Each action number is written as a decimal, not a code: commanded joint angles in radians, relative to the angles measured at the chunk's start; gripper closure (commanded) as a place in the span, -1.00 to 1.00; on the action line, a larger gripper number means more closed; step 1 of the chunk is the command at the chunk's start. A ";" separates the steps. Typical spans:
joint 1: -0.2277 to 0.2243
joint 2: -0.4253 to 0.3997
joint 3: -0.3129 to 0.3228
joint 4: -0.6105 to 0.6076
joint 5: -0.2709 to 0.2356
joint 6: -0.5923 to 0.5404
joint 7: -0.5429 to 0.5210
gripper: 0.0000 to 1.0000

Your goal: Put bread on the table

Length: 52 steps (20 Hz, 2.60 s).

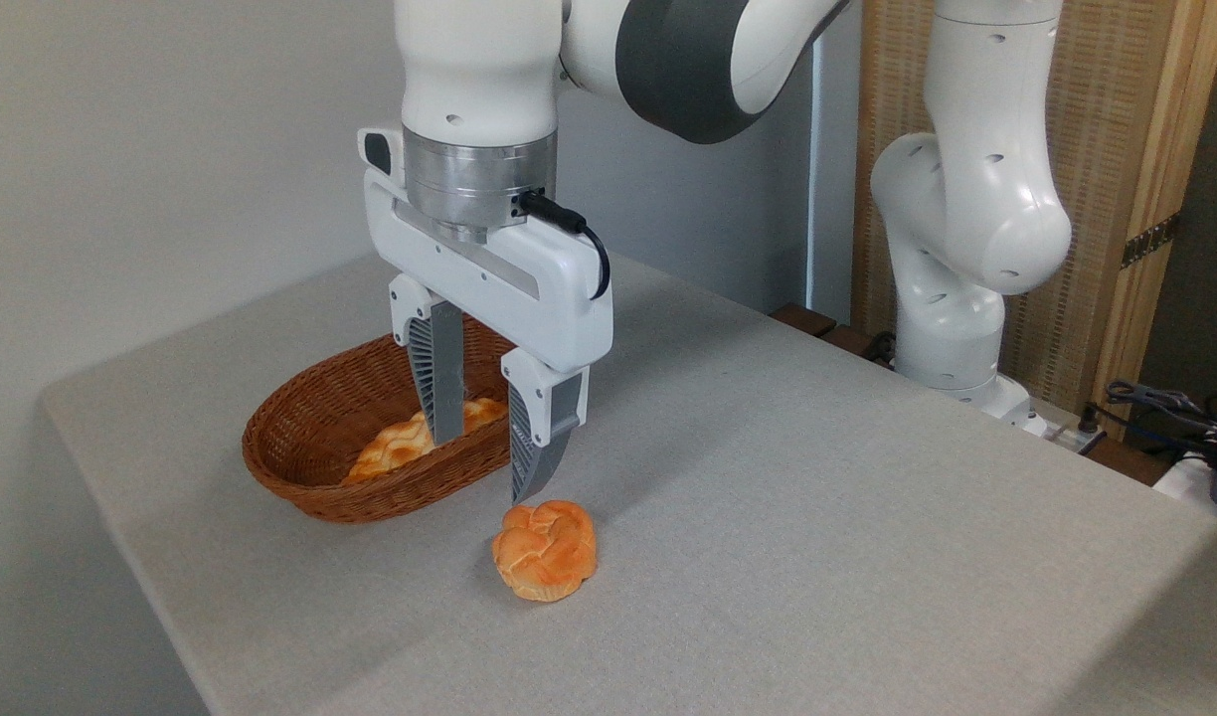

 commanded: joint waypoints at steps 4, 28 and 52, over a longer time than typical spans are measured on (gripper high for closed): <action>-0.003 -0.013 0.000 -0.003 0.004 -0.014 0.001 -1.00; -0.045 0.079 -0.210 -0.003 -0.168 0.012 -0.312 -1.00; -0.074 0.239 -0.334 -0.005 -0.065 0.043 -0.309 -1.00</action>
